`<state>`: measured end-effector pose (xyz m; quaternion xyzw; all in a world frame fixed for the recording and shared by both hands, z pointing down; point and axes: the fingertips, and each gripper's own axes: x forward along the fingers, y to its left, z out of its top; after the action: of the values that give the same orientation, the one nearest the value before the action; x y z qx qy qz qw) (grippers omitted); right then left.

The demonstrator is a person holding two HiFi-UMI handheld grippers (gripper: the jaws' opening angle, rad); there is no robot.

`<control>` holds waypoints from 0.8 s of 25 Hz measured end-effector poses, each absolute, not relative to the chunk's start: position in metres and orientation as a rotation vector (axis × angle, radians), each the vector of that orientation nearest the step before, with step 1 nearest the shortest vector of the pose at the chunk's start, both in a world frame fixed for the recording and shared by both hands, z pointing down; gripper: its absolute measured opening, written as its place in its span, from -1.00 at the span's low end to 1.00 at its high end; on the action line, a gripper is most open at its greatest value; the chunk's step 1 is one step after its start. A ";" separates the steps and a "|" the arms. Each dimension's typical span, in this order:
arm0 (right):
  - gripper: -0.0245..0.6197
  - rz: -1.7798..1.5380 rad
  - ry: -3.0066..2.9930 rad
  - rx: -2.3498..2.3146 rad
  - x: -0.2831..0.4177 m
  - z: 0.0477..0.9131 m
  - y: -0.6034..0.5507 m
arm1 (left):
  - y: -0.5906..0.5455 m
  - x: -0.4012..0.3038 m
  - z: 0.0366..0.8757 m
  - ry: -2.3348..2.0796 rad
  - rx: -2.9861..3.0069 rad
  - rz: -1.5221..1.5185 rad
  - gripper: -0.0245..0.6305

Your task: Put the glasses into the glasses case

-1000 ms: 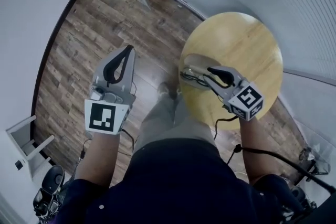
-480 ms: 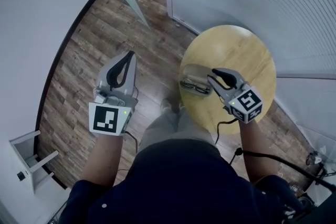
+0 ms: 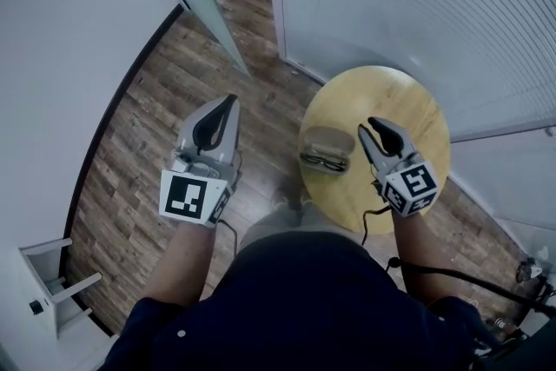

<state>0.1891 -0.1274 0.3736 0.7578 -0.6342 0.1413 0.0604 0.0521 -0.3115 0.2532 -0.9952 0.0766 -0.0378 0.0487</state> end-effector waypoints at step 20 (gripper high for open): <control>-0.84 0.246 -1.779 2.674 0.213 0.285 -0.063 | -0.272 0.053 0.231 0.151 -3.004 -0.068 -0.92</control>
<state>0.2127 -0.0634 0.2851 0.8295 -0.5518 0.0764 -0.0397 0.0534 -0.2717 0.2310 -0.9963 0.0500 -0.0227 0.0665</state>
